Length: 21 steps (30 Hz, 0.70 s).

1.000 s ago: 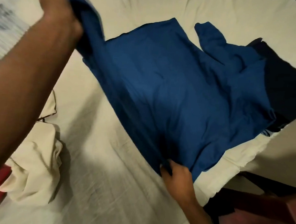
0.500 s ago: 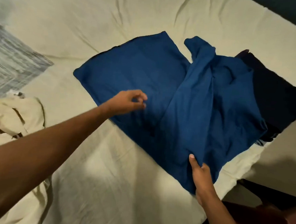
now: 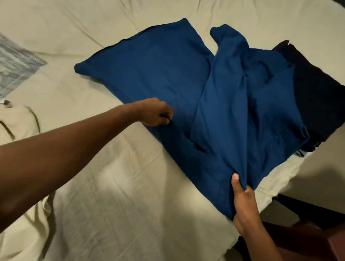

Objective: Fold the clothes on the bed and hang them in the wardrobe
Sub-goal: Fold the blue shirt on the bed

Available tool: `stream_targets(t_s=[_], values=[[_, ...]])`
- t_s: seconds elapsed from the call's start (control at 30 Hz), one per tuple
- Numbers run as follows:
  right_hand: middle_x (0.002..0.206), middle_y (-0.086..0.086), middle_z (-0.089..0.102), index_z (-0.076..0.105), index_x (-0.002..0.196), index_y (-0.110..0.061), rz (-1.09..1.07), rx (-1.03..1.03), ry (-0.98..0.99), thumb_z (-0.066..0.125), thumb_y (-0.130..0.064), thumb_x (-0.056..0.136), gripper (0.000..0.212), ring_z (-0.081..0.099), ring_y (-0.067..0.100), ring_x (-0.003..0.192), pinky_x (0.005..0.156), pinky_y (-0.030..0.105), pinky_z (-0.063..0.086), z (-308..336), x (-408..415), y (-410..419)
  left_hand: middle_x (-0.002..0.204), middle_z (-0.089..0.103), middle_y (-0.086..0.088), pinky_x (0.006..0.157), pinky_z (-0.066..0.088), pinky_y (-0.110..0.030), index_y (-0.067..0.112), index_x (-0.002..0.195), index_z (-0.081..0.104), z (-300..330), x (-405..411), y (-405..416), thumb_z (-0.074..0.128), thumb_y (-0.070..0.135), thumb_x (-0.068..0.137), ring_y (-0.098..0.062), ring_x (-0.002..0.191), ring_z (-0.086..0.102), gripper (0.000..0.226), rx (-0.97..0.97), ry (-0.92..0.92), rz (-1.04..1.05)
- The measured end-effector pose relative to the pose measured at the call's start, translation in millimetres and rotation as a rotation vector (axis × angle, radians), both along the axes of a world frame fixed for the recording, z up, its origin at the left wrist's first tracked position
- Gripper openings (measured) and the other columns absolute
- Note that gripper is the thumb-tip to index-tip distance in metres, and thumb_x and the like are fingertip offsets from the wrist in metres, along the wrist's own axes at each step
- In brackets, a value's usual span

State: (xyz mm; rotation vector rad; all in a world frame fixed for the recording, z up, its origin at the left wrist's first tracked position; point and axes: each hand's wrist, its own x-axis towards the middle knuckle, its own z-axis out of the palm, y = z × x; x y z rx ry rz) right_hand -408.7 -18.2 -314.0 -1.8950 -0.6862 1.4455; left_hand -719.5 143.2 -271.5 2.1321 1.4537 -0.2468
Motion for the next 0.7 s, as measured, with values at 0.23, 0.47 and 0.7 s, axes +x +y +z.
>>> stream_targets(t_s=[0.23, 0.47, 0.7], values=[[0.112, -0.009, 0.058, 0.055, 0.124, -0.021, -0.061, -0.011, -0.029, 0.048, -0.048, 0.1, 0.036, 0.055, 0.016, 0.105, 0.095, 0.032, 0.042, -1, 12, 4, 0.096, 0.059, 0.009, 0.091, 0.031, -0.04, 0.032, 0.09, 0.052, -22, 14, 25, 0.061, 0.062, 0.088, -0.017, 0.099, 0.05, 0.031, 0.035, 0.204, -0.081], [0.118, -0.005, 0.057, 0.055, 0.133, -0.012, -0.046, -0.017, -0.124, 0.047, -0.048, 0.101, 0.048, 0.053, 0.017, 0.107, 0.097, 0.033, 0.04, -8, 13, 3, 0.099, 0.057, 0.003, 0.096, 0.028, -0.046, 0.03, 0.105, 0.062, -21, -5, 24, 0.049, 0.061, 0.093, -0.018, 0.11, 0.042, 0.036, 0.063, 0.391, -0.115], [0.106, 0.012, 0.063, 0.055, 0.119, -0.009, 0.099, 0.136, -0.737, 0.05, -0.034, 0.102, 0.031, 0.058, 0.038, 0.107, 0.087, 0.045, 0.044, 5, 7, -1, 0.088, 0.055, 0.002, 0.096, 0.03, -0.047, 0.027, 0.09, 0.055, -5, -17, 34, 0.043, 0.044, 0.094, -0.017, 0.102, 0.042, 0.021, 0.149, 0.527, -0.235]])
